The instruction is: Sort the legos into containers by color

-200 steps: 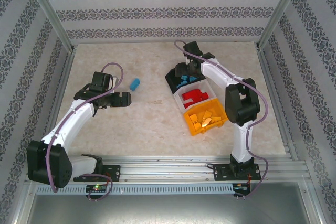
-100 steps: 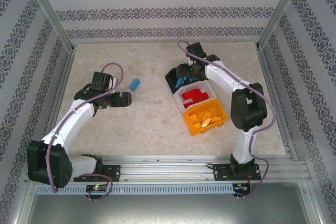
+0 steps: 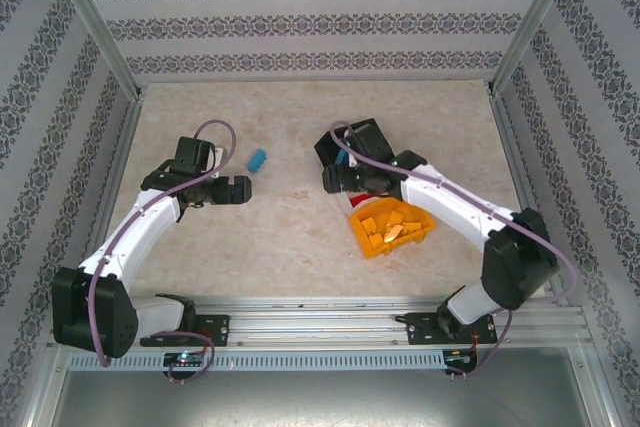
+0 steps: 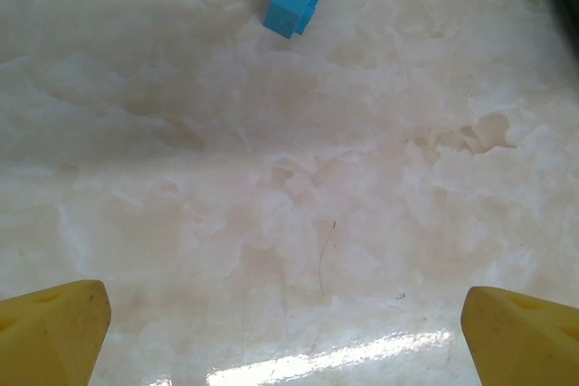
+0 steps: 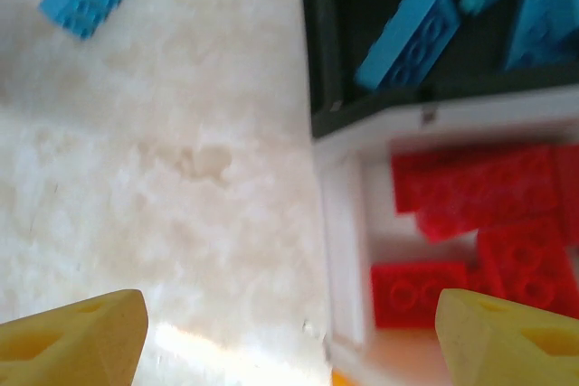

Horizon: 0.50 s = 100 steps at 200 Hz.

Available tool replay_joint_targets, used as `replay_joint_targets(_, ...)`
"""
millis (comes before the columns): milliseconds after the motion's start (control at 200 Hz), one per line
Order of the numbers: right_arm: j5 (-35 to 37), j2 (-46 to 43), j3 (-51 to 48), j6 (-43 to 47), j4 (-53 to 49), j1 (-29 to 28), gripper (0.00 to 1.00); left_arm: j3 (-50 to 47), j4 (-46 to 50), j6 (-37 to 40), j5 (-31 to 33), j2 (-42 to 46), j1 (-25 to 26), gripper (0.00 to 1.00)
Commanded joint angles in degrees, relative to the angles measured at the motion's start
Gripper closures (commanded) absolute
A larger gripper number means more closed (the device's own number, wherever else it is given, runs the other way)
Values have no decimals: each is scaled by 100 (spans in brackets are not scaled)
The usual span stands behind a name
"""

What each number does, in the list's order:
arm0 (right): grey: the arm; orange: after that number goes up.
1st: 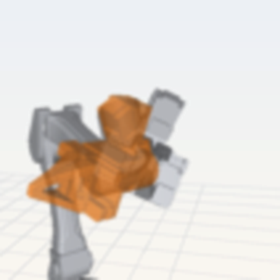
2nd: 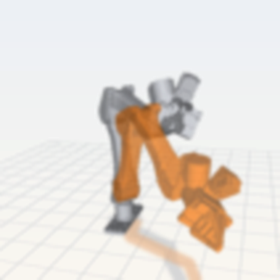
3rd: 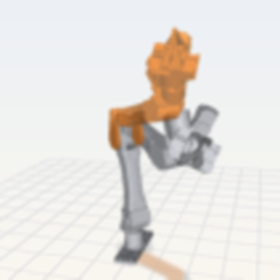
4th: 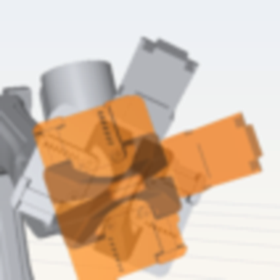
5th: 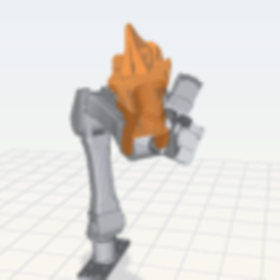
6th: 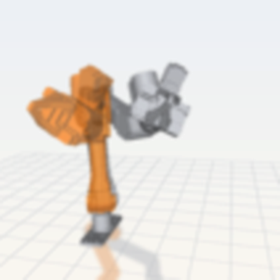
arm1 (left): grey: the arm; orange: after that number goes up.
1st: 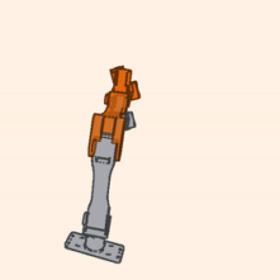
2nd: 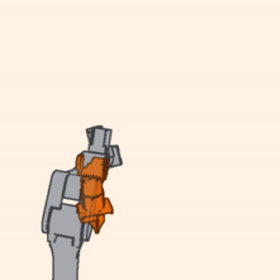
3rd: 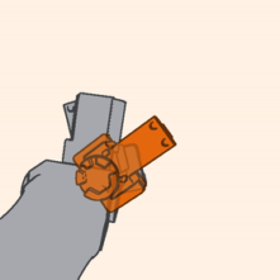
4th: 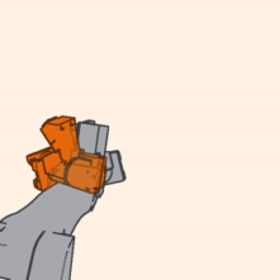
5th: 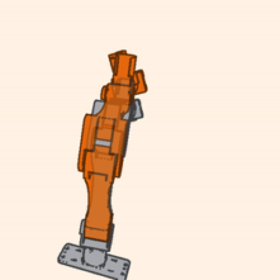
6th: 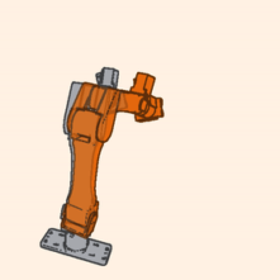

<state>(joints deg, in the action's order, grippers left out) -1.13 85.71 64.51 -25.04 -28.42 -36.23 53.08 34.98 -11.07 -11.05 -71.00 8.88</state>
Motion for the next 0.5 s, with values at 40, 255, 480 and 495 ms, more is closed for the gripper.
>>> replay_joint_targets(40, 27, -592, -752, -464, 377, -298, 16, -85, -249, 167, -167, -63, -55, 0)
replay_joint_targets(255, -64, -1050, -1459, -518, 479, -507, 16, 587, 335, 211, 13, -619, 100, 0)
replay_joint_targets(480, -26, -1489, -1781, -442, 434, -495, 15, 1450, 718, 379, 69, -1771, 177, 0)
replay_joint_targets(495, -36, -1512, -1798, -448, 432, -495, 15, 1505, 720, 404, 59, -1860, 183, 0)
